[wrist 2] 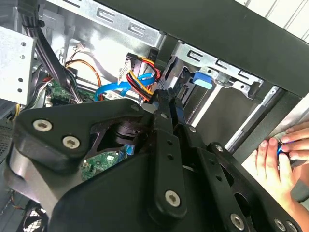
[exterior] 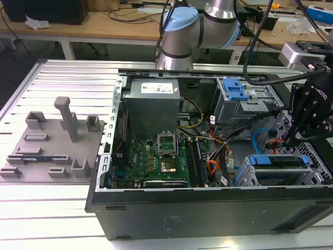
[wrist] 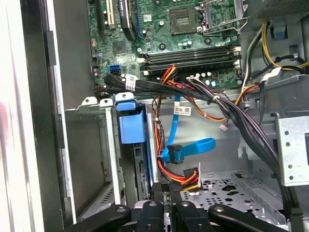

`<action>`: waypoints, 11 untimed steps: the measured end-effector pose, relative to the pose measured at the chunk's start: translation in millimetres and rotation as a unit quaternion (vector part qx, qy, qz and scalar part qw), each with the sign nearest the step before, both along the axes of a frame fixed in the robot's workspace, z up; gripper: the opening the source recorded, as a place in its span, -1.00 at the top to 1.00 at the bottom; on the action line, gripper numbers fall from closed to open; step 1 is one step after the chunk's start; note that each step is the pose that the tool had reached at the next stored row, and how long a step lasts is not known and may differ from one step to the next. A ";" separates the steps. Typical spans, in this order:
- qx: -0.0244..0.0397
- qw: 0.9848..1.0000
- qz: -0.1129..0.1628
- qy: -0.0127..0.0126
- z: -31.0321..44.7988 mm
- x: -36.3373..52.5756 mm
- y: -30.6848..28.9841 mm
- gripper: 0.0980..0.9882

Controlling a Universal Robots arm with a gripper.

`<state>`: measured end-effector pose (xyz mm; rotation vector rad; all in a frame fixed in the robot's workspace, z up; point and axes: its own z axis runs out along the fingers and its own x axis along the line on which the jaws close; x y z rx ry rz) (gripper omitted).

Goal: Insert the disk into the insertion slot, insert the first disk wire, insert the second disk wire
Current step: 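Insert the first disk wire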

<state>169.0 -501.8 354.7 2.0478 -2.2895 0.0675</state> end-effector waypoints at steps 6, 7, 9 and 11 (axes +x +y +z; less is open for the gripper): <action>0.000 1.000 0.009 0.000 0.0 0.0 -2.3 0.85; 0.000 1.000 0.010 0.000 0.0 0.0 -2.8 0.85; 0.000 1.000 0.012 0.000 -0.1 0.0 -4.3 0.85; 0.000 1.000 0.012 0.000 0.0 0.0 -4.3 0.85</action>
